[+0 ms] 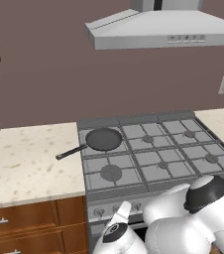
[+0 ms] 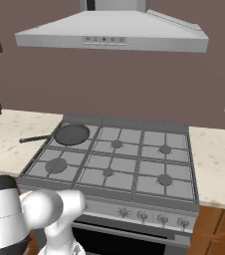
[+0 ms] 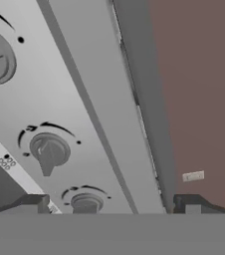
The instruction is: Turn off the rear left burner of the stove.
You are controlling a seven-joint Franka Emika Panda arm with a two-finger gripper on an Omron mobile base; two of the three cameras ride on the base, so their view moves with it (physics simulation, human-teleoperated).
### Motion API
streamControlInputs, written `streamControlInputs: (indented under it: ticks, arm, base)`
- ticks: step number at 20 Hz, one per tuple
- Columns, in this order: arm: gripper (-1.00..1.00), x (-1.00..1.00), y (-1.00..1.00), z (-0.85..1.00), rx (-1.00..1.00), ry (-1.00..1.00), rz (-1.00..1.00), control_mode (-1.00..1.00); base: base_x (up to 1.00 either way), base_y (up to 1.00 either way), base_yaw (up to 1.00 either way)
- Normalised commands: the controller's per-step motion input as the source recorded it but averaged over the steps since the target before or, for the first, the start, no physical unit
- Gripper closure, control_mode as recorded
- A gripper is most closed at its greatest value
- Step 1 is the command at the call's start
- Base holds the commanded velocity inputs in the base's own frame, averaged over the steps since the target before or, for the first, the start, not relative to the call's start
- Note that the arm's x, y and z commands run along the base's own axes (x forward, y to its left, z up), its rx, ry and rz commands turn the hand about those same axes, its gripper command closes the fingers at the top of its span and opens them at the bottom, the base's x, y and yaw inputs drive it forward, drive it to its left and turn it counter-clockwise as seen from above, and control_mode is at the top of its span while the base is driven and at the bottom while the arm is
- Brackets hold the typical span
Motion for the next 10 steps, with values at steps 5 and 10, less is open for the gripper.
streamControlInputs:
  ticks: [5, 10]
  arm:
    - [-1.00, 0.12, 0.00, -0.04, 0.00, 0.00, 0.00, -1.00]
    - [-1.00, 0.08, 0.00, -0.18, 0.00, 0.00, 0.00, -1.00]
  base:
    - [0.00, 0.00, 0.00]
    - [0.00, 0.00, 0.00]
